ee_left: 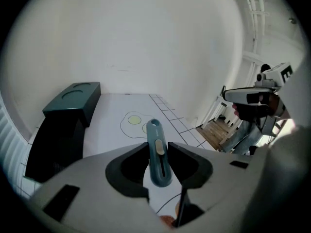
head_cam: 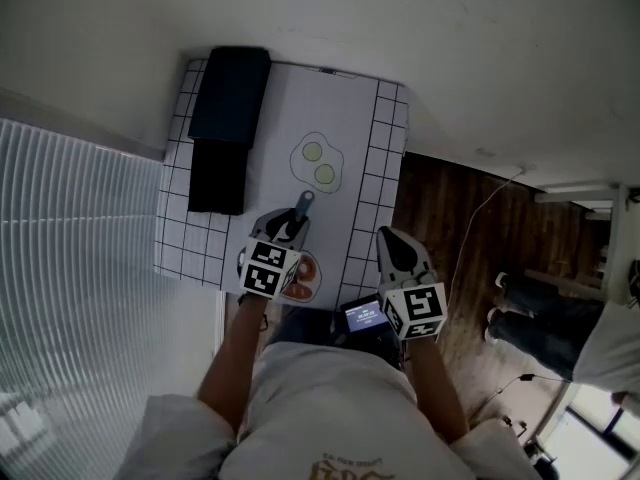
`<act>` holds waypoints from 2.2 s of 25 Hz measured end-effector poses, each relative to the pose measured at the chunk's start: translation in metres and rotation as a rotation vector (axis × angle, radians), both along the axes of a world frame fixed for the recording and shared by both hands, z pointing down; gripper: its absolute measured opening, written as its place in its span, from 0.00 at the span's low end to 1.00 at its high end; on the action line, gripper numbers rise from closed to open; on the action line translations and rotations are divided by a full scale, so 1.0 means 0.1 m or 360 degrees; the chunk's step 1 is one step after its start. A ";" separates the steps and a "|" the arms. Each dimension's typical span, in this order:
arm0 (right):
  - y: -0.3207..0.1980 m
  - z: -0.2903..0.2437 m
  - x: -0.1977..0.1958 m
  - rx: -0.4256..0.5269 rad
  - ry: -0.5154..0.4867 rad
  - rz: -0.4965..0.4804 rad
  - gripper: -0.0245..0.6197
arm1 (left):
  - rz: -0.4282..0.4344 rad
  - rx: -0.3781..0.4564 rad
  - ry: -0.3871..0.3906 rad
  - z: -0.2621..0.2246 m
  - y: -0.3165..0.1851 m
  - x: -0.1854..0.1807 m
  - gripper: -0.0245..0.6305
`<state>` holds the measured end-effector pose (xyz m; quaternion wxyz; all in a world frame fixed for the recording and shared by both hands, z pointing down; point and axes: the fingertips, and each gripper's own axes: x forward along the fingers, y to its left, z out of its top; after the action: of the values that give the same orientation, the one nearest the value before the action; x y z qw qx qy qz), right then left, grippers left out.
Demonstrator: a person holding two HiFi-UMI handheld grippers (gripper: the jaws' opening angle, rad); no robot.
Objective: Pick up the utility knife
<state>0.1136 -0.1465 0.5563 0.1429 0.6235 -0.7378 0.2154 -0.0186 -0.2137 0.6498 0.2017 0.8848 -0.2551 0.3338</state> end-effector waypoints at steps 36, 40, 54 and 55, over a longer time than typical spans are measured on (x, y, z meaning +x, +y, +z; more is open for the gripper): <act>0.35 -1.12 0.16 0.0462 0.0148 0.0013 0.05 | -0.0240 0.0605 0.0462 -2.18 0.42 -0.20 0.24; 0.34 -1.26 0.16 0.0508 0.0097 0.0008 0.05 | -0.0270 0.0657 0.0610 -2.49 0.44 -0.19 0.24; 0.17 -1.70 0.17 0.0654 0.0102 0.0003 0.05 | -0.0213 0.0883 0.0707 -2.91 0.46 -0.14 0.24; 0.15 -1.71 0.17 0.0657 0.0103 0.0000 0.05 | -0.0217 0.0881 0.0714 -2.91 0.45 -0.14 0.24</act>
<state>0.1303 -0.1315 0.3855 0.0356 0.6462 -0.7613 0.0394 -0.0326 -0.1687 0.3585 0.0272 0.9380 -0.3436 0.0353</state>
